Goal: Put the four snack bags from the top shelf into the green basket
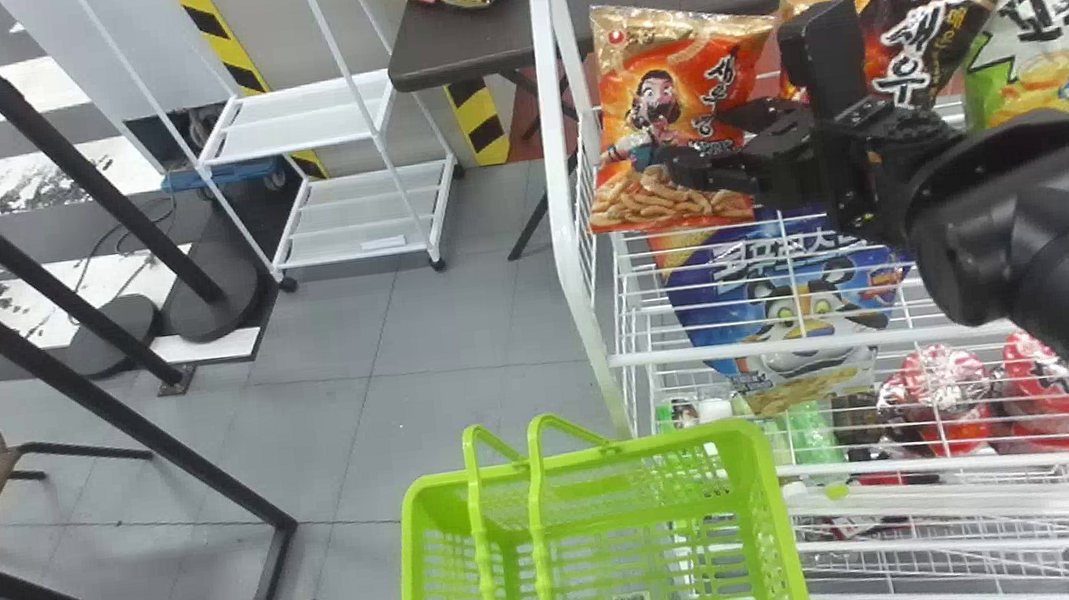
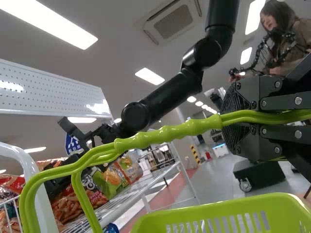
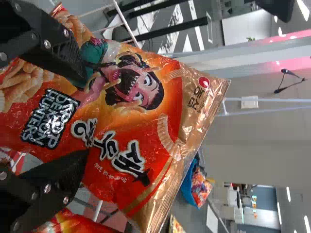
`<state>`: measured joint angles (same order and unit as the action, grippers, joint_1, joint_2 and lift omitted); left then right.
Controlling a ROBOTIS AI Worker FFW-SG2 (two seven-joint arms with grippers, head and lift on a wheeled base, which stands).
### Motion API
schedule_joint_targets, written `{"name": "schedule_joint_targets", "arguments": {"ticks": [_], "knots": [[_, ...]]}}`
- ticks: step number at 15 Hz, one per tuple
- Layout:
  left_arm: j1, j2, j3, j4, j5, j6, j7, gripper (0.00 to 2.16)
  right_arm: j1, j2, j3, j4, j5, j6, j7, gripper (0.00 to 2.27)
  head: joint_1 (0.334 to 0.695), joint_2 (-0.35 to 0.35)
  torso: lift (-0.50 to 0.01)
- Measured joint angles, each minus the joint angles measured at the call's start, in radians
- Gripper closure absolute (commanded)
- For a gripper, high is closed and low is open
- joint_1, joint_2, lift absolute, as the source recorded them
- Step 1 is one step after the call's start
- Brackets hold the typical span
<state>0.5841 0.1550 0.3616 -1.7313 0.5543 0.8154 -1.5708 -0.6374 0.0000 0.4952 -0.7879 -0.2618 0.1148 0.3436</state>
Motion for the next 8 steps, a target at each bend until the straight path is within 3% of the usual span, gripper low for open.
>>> {"name": "schedule_joint_targets", "arguments": {"ticks": [2,8], "knots": [[-0.001,0.001,0.001,0.003,0.002,0.0,0.0,2.15,-0.002,0.0,-0.011,0.002,-0.005,0.001,-0.001,2.25,0.695,0.26,0.0],[-0.003,0.005,0.011,0.017,0.013,-0.005,0.0,2.15,0.037,0.0,-0.025,-0.051,0.014,0.008,0.011,2.25,0.695,0.277,0.0]]}}
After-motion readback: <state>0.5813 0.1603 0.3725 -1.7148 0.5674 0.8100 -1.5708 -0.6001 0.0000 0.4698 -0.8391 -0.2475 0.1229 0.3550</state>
